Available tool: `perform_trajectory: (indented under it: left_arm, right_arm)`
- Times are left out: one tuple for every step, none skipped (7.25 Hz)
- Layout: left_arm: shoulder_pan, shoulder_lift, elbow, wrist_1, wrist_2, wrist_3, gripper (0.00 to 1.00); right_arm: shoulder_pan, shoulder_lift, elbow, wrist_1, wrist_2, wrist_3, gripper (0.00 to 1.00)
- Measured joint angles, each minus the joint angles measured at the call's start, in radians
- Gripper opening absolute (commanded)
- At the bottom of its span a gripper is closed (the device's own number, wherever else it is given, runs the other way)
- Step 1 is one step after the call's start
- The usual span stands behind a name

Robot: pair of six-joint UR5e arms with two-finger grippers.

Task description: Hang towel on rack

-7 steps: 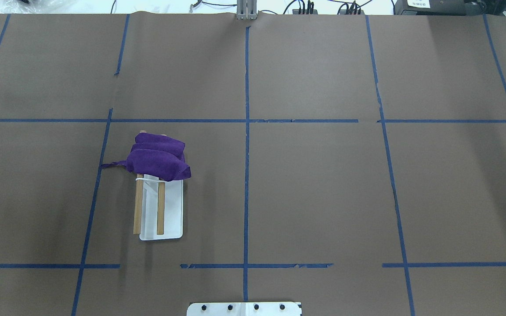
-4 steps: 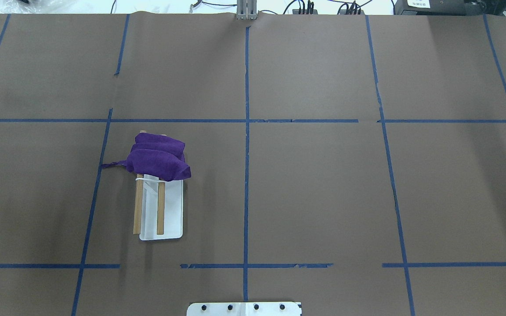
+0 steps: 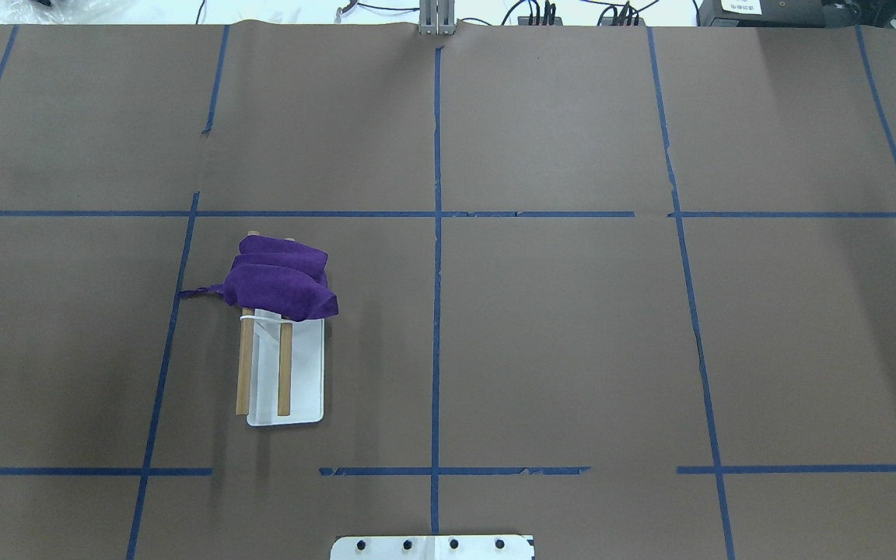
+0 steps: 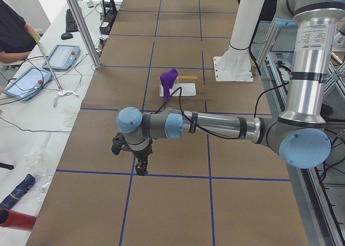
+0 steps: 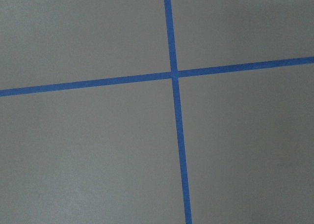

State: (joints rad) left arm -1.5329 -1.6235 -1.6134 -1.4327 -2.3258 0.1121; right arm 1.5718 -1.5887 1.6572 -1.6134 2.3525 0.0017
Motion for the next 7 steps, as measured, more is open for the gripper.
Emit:
perform_trajectory:
  left_arm:
    - [-0.001, -0.001, 0.000, 0.000, -0.001, 0.000, 1.00]
    - [-0.001, -0.001, 0.001, 0.000, -0.001, 0.000, 1.00]
    - [-0.001, -0.001, 0.001, 0.000, 0.000, 0.000, 1.00]
    - [-0.001, -0.001, 0.001, 0.000, 0.000, 0.000, 1.00]
    - [-0.001, -0.001, 0.001, 0.000, 0.000, 0.000, 1.00]
    - [0.000, -0.001, 0.001, 0.000, 0.000, 0.000, 1.00]
    - [0.000, -0.002, 0.001, 0.000, 0.000, 0.000, 1.00]
  right_arm:
    - [0.002, -0.002, 0.000, 0.011, -0.003, 0.003, 1.00]
    - [0.004, -0.003, 0.000, 0.015, -0.004, 0.005, 1.00]
    - [0.004, -0.003, -0.001, 0.016, -0.004, 0.005, 1.00]
    - [0.005, -0.004, -0.002, 0.016, -0.004, 0.006, 1.00]
    - [0.007, -0.004, -0.002, 0.017, -0.004, 0.006, 1.00]
    - [0.010, -0.004, -0.001, 0.017, -0.004, 0.005, 1.00]
    - [0.012, -0.004, -0.001, 0.018, -0.004, 0.006, 1.00]
